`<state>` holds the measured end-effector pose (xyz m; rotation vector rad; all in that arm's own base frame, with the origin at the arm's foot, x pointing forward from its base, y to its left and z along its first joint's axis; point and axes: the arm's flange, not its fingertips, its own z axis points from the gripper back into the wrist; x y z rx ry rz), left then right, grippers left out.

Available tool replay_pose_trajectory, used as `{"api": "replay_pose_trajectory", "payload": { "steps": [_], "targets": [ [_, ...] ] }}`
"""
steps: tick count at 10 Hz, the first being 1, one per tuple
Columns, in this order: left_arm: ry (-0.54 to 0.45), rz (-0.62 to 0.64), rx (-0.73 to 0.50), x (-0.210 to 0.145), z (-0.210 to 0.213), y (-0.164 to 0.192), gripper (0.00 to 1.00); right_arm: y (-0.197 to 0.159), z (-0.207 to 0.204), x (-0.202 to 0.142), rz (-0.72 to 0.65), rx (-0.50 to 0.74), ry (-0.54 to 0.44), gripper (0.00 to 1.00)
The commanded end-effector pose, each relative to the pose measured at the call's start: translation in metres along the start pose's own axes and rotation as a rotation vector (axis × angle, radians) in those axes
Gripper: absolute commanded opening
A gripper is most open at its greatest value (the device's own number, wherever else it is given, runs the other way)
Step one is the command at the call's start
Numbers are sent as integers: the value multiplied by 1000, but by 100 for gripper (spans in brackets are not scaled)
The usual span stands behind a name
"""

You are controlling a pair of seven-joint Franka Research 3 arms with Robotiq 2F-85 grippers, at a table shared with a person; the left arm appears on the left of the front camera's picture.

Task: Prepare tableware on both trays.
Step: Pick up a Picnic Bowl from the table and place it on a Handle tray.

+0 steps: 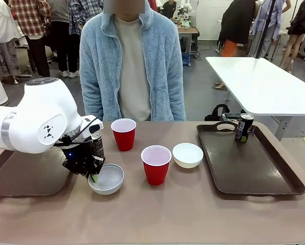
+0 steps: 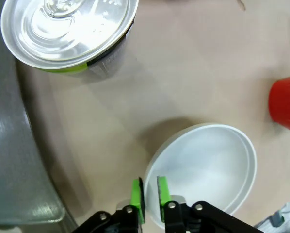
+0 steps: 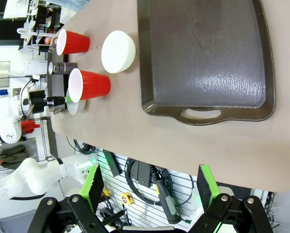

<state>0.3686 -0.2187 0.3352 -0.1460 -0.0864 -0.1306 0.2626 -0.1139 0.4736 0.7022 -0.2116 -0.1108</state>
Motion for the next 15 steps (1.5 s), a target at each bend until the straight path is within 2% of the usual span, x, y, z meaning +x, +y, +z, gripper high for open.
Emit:
{"api": "replay_pose_trajectory", "payload": {
  "steps": [1, 4, 5, 6, 7, 9, 11, 14, 15],
  "targets": [
    [9, 13, 28, 5, 2, -2, 0, -1, -1, 2, -5, 21, -1, 100],
    [12, 8, 39, -1, 23, 2, 0, -1, -1, 2, -5, 21, -1, 100],
    [11, -12, -3, -11, 55, 5, 0, -1, -1, 2, -5, 21, -1, 100],
    [-30, -34, -72, -24, 98, 15, 0, -1, -1, 2, -5, 21, -1, 100],
    [-71, -39, -90, -29, 128, 31, 0, -1, -1, 2, -5, 21, -1, 100],
    [-108, 19, -92, -18, 159, 83, 0, -1, -1, 2, -5, 21, -1, 100],
    [-105, 83, -30, 0, 158, 144, 0, -1, -1, 2, -5, 21, -1, 100],
    [-147, 185, 90, 21, 150, 210, 0, -1, -1, 2, -5, 21, -1, 100],
    [-153, 227, 83, 30, 148, 230, 0, -1, -1, 2, -5, 21, -1, 100]
  ]
}}
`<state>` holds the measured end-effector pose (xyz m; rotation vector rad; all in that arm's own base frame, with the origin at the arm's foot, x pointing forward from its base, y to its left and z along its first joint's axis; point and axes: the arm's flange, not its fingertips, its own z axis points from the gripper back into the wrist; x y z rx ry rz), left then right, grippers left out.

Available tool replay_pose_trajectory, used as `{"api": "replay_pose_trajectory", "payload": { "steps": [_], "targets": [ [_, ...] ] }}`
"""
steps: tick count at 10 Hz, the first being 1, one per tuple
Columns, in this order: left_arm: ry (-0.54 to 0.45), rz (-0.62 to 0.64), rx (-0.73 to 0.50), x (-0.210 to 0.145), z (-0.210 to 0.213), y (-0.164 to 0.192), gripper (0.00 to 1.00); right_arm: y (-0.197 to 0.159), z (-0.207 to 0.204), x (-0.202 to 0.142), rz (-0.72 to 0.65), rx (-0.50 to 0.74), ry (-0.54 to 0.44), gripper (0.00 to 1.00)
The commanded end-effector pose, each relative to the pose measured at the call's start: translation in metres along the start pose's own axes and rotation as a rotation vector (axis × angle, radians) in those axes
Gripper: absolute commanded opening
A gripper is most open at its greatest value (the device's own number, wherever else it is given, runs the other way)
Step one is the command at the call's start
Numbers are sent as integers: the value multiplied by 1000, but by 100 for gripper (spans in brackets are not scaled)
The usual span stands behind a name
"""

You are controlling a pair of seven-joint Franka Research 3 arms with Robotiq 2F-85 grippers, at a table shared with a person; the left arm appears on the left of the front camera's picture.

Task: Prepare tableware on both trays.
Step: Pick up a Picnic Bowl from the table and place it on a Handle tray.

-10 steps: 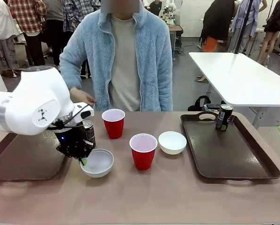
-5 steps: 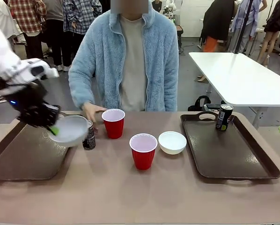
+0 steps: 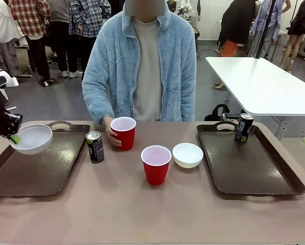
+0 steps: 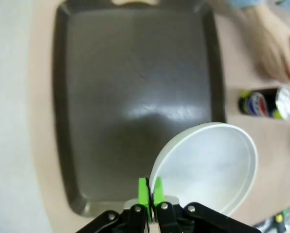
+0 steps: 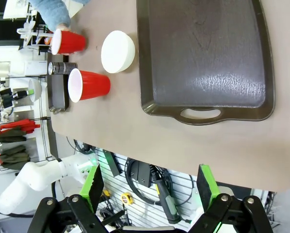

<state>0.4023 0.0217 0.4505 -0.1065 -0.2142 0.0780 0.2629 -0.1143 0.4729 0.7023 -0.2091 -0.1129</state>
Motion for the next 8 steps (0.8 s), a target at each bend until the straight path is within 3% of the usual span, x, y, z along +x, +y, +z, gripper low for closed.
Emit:
{"api": "replay_pose_trajectory", "payload": {
  "steps": [1, 4, 5, 6, 7, 8],
  "targets": [
    [-16, 54, 20, 20, -8, 9, 0, 0, 0, 1, -2, 21, -3, 100],
    [25, 46, 55, 14, -38, 8, 0, 0, 0, 1, -2, 21, -3, 100],
    [48, -110, 117, -25, -15, 8, 0, 0, 0, 1, -2, 21, -3, 100],
    [-3, -339, 163, -78, 13, 8, 0, 0, 0, 1, -2, 21, -3, 100],
    [-48, -403, 154, -105, 28, 10, 0, 0, 0, 1, -2, 21, -3, 100],
    [-27, -383, 185, -106, 27, 16, 0, 0, 0, 1, -2, 21, -3, 100]
  ]
}}
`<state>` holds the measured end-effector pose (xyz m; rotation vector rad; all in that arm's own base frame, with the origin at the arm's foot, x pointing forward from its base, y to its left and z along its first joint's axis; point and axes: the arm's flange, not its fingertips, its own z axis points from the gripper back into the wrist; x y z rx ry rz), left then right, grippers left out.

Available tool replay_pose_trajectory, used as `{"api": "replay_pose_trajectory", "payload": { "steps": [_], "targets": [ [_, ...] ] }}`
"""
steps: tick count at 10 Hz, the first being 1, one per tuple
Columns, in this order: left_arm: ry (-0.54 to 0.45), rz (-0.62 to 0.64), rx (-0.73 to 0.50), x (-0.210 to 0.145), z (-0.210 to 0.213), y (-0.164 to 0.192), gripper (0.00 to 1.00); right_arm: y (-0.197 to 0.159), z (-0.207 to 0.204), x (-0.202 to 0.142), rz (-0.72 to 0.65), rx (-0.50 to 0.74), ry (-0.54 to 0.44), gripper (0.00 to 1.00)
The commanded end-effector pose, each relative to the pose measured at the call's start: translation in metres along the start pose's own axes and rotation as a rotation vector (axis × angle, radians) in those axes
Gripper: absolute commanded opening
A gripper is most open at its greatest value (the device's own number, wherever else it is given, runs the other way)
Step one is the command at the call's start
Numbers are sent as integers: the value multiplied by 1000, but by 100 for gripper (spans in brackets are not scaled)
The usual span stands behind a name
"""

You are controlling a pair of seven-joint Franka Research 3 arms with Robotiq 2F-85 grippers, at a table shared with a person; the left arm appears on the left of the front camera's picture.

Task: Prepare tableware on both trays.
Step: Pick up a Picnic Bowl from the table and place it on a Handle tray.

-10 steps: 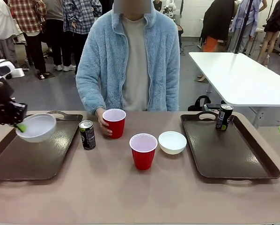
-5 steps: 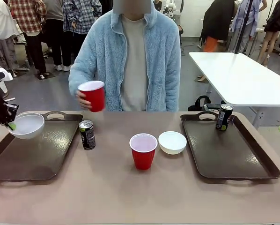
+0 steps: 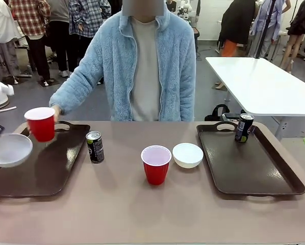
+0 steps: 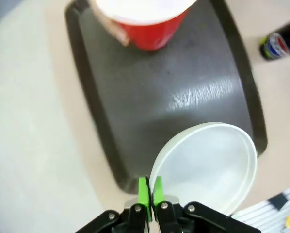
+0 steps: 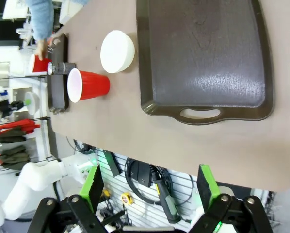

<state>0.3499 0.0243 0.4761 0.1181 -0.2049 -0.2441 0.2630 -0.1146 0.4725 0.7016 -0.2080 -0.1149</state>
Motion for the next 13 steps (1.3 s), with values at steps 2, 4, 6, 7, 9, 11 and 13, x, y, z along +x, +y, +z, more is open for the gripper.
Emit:
{"api": "replay_pose_trajectory", "payload": {
  "steps": [2, 4, 6, 7, 9, 11, 13],
  "targets": [
    [7, 1, -32, -54, -25, -6, 0, 1, 0, 1, 0, 22, -3, 100],
    [13, 17, -44, -53, -27, -7, 0, 1, 0, 1, 0, 22, -3, 100],
    [7, 54, -124, -42, -31, -10, 0, 1, 0, 1, 0, 22, -3, 100],
    [-26, 105, -148, -30, -46, -20, 0, 1, 0, 1, 0, 22, -3, 100],
    [-47, 177, -209, -1, -77, -35, 0, 1, 0, 1, 0, 22, -3, 100],
    [-28, 215, -229, 12, -101, -46, 0, 1, 0, 1, 0, 22, -3, 100],
    [-7, 258, -240, 25, -121, -50, 0, 1, 0, 1, 0, 22, -3, 100]
  ]
}}
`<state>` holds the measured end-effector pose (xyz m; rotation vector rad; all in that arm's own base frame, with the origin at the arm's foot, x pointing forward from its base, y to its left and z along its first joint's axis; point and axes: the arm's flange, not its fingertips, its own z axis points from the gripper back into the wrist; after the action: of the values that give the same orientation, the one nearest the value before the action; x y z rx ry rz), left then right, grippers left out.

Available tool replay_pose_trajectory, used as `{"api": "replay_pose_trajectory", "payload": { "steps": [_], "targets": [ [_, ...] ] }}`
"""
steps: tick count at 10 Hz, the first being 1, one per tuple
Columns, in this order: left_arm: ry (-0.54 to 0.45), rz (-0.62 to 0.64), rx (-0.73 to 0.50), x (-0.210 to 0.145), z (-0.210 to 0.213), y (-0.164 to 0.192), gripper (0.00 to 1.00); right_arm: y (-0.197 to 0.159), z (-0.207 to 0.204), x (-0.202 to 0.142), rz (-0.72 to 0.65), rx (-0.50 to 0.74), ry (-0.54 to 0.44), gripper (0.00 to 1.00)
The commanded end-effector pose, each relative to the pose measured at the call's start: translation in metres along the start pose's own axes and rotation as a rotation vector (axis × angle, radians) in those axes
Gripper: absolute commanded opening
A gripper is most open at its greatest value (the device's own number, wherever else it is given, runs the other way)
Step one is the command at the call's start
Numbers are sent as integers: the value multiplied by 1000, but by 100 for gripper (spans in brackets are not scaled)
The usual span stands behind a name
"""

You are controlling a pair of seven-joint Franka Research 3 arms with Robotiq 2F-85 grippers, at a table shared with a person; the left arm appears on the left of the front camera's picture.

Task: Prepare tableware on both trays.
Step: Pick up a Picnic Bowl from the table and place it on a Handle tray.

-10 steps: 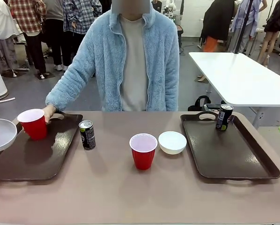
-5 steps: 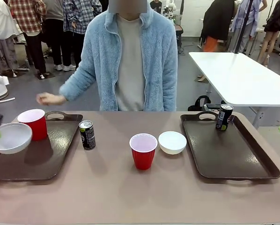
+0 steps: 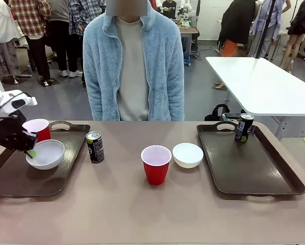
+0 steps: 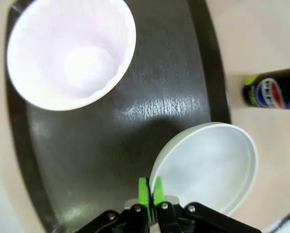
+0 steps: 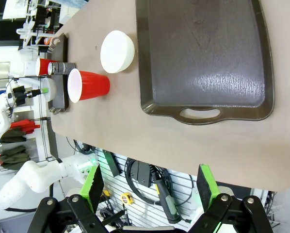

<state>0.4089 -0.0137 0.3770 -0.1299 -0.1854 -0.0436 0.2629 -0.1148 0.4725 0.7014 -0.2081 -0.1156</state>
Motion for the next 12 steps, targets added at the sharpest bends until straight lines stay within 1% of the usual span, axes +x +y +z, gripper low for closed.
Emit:
{"api": "replay_pose_trajectory", "payload": {
  "steps": [1, 3, 4, 5, 6, 7, 9, 10, 11, 12],
  "targets": [
    [10, 39, -17, -23, -25, -5, 0, 1, 0, 1, 1, 22, -3, 100],
    [32, 46, -1, -20, -31, -5, 0, 1, 0, 1, 1, 22, -3, 100],
    [37, 40, 0, -22, -31, -5, 26, 1, 0, 1, 1, 22, -3, 100],
    [42, 32, 6, -24, -28, -5, 63, 1, 0, 1, 1, 22, -3, 100],
    [37, 26, 4, -25, -22, -5, 85, 1, 0, 1, 1, 22, -3, 100],
    [31, 15, -15, -29, -15, -5, 100, 1, 0, 1, 1, 22, -3, 100],
    [33, -13, -29, -33, 8, -6, 100, 1, 0, 1, 1, 22, -3, 100],
    [35, -23, -18, -33, 18, -7, 54, 1, 0, 1, 1, 22, -3, 100],
    [46, -30, 3, -33, 27, -10, 63, 1, 0, 1, 1, 22, -3, 100],
    [57, -38, 30, -30, 37, -12, 74, 1, 0, 1, 1, 22, -3, 100]
  ]
}}
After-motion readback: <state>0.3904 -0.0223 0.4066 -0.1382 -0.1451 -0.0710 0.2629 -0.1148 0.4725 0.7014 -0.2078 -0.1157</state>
